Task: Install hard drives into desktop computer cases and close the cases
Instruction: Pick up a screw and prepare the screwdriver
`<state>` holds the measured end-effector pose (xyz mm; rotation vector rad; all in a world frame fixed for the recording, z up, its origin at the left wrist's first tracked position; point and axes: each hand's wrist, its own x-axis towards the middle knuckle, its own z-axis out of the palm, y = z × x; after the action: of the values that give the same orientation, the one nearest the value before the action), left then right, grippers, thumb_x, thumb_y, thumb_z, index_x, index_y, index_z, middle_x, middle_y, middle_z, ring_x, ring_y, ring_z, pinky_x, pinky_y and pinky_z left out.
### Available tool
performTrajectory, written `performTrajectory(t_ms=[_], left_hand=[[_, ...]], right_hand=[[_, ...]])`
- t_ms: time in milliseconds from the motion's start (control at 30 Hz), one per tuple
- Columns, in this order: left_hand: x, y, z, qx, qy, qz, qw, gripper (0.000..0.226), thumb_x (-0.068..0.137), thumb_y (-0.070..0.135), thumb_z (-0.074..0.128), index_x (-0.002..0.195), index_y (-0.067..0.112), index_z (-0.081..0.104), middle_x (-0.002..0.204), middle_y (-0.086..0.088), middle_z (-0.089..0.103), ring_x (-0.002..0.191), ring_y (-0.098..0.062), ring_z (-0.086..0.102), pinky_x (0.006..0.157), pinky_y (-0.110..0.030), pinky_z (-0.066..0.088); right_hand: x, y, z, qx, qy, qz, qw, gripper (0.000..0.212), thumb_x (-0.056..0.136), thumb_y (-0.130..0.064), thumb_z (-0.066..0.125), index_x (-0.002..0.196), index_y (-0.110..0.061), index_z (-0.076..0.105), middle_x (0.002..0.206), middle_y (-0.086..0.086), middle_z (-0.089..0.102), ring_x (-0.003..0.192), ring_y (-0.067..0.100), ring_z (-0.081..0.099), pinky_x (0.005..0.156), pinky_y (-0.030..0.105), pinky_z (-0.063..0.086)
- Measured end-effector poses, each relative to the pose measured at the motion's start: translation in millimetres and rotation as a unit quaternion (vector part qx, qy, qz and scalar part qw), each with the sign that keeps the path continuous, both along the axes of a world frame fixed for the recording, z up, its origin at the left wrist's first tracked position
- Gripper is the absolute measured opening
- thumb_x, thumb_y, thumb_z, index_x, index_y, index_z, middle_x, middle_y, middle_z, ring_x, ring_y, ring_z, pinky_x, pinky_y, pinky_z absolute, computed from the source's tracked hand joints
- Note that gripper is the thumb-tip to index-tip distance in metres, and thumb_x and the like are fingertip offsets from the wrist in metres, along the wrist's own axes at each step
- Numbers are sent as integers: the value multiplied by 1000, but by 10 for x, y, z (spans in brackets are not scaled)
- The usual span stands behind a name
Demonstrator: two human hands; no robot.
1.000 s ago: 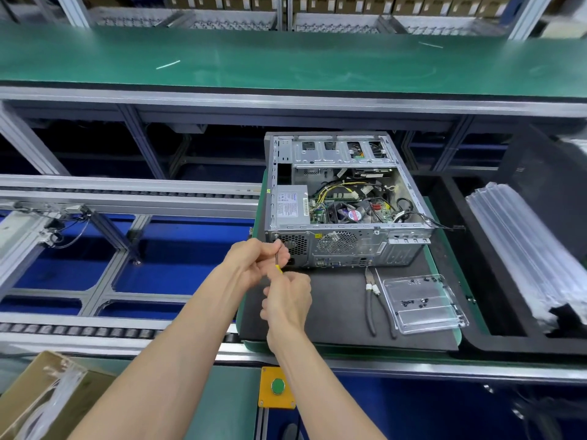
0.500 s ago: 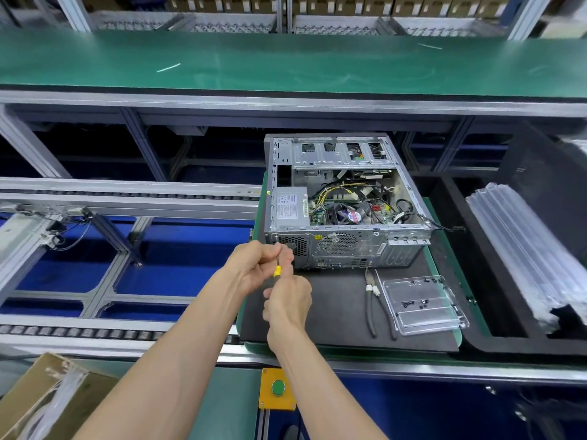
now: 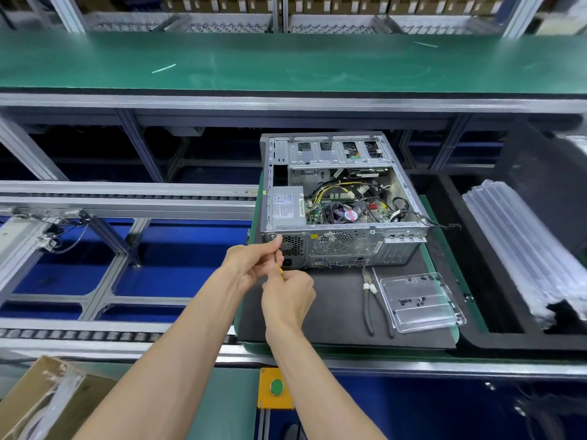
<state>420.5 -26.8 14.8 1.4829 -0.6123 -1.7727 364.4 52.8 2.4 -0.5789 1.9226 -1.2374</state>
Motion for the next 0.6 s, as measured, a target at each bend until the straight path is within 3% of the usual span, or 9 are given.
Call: performTrajectory(t_ms=[67, 133, 167, 267, 333, 400, 500, 600], left_hand=[[4, 35, -29, 14, 37, -1, 999, 23, 84, 19, 81, 90, -1, 73, 76, -11, 71, 65, -17, 67, 65, -29, 62], [10, 64, -35, 37, 93, -21, 995, 22, 98, 16, 63, 100, -5, 72, 84, -12, 74, 70, -20, 71, 68, -31, 61], [12, 67, -26, 50, 124, -28, 991, 24, 101, 9, 54, 100, -7, 70, 86, -15, 74, 72, -21, 72, 68, -32, 61], [9, 39, 31, 68, 147, -13, 987, 23, 99, -6, 46, 87, -9, 65, 82, -15, 69, 68, -22, 69, 62, -32, 60], [0, 0, 50, 53, 78, -1, 996, 12, 94, -8, 58, 85, -10, 67, 78, -18, 72, 63, -23, 73, 55, -32, 60], [5, -20, 60, 43, 27, -10, 999, 5, 88, -5, 69, 86, -10, 69, 73, -19, 73, 59, -22, 73, 51, -31, 59], [4, -59, 58, 33, -14, -38, 999, 12, 81, 1, 79, 84, -7, 70, 70, -17, 73, 56, -21, 72, 51, -30, 60], [-2, -93, 50, 22, -35, -49, 998, 18, 75, 5, 84, 83, -4, 71, 71, -15, 73, 57, -19, 72, 51, -29, 60]], right_hand=[[15, -28, 19, 37, -47, 6, 998, 47, 100, -48, 48, 78, -11, 67, 75, 5, 72, 75, 25, 67, 72, 38, 55], [15, -49, 33, 42, -151, -24, 987, 54, 100, -53, 43, 75, -11, 64, 65, 7, 70, 55, 22, 62, 53, 33, 52], [0, -44, 47, 42, -194, -40, 979, 53, 101, -51, 44, 72, -10, 61, 57, 9, 67, 41, 18, 53, 42, 27, 43], [-28, -18, 71, 45, -223, -42, 973, 52, 97, -51, 49, 66, -10, 60, 51, 10, 64, 33, 16, 46, 35, 22, 34], [-30, -11, 80, 24, -192, -32, 981, 51, 90, -59, 56, 70, -13, 62, 64, 8, 69, 48, 20, 58, 44, 30, 45], [-38, 34, 85, 8, -131, -12, 991, 36, 86, -51, 64, 85, -17, 55, 83, 4, 66, 68, 17, 62, 59, 32, 50], [-66, 108, 70, -15, -26, 22, 999, 27, 86, -36, 71, 86, -25, 46, 81, -9, 57, 72, 0, 53, 57, 23, 37], [-105, 86, 61, -13, 58, 37, 998, 23, 89, -31, 71, 86, -21, 51, 76, -11, 56, 70, 1, 50, 54, 21, 31]])
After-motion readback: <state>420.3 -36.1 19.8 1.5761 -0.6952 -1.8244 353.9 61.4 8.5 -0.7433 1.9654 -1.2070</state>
